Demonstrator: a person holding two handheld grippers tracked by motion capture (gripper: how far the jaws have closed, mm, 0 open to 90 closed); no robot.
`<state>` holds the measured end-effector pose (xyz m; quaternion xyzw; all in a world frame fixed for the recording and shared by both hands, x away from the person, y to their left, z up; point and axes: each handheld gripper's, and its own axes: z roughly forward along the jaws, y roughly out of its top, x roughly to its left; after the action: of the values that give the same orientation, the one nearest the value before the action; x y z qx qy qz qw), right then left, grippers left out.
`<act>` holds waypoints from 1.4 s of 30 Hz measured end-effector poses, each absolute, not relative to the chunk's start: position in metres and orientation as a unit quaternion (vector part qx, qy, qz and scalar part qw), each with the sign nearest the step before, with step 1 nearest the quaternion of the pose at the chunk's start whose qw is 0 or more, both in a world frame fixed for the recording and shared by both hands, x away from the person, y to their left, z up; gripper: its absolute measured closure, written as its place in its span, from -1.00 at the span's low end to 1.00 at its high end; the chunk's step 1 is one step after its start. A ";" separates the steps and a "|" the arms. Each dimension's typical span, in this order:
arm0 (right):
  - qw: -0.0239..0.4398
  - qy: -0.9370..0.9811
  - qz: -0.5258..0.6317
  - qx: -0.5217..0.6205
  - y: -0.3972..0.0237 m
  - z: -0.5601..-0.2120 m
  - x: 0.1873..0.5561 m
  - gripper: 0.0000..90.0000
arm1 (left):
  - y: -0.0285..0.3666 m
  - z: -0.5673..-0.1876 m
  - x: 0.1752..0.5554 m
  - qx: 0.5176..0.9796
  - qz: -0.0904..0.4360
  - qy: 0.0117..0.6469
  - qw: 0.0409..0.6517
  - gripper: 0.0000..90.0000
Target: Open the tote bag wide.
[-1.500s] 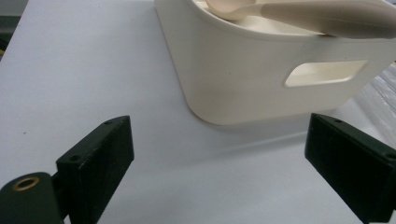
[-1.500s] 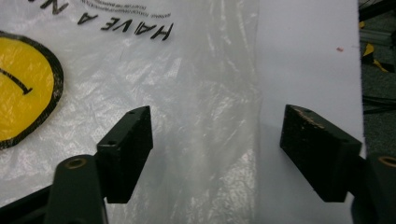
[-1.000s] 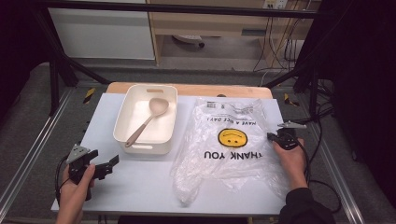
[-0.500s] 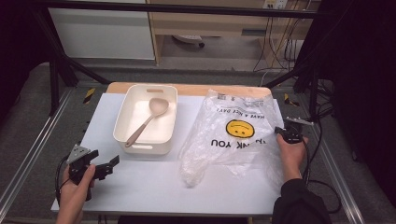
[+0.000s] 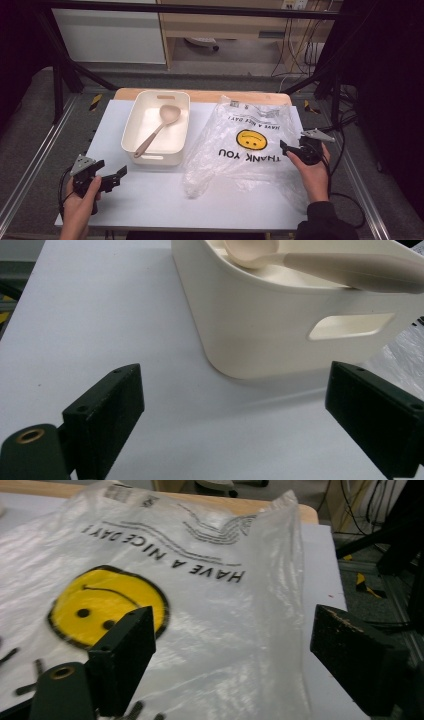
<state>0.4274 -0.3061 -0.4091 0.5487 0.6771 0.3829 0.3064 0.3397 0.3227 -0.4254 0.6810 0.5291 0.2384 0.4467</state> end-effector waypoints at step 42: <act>0.137 0.834 0.418 0.333 -0.082 -0.428 0.359 -0.82 | 0.322 -0.425 0.338 0.687 0.238 0.525 0.443 -0.83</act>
<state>0.3591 -0.0822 -0.4278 0.3332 0.8337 0.4184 0.1373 0.3384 0.3219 -0.4255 0.6869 0.5246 0.2384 0.4429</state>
